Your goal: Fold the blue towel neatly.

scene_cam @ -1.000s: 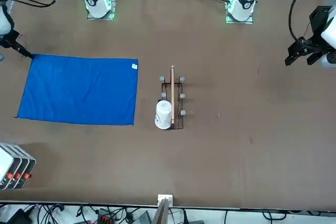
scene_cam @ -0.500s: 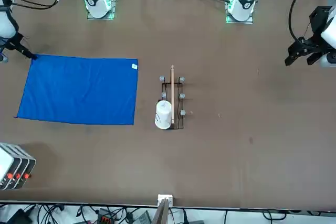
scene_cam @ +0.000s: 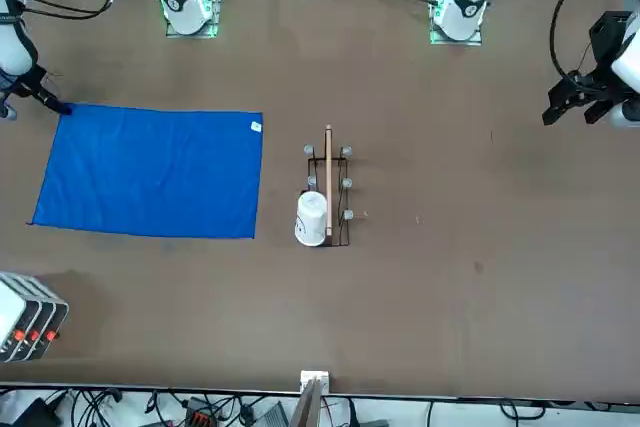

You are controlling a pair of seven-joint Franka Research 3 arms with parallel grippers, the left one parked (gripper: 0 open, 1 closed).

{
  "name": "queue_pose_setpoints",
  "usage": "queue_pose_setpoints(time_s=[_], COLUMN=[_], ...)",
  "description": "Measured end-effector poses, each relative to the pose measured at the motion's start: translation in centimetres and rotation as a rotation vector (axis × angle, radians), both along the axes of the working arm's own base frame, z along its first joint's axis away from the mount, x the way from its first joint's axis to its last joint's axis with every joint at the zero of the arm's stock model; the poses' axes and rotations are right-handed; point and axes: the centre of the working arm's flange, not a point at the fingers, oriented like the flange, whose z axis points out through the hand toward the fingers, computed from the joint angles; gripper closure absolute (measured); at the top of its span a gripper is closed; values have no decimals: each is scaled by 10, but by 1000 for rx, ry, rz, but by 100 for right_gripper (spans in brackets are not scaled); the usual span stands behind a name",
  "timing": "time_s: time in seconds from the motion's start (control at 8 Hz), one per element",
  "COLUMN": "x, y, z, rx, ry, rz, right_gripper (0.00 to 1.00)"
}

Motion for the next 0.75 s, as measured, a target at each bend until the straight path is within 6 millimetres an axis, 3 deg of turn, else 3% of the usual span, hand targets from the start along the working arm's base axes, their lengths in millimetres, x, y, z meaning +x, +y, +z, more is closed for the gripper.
queue_pose_setpoints(time_s=[0.5, 0.75], x=[0, 0], y=[1, 2], z=[-3, -4], rx=[5, 11], ry=[4, 8], rz=[1, 2], right_gripper=[48, 93])
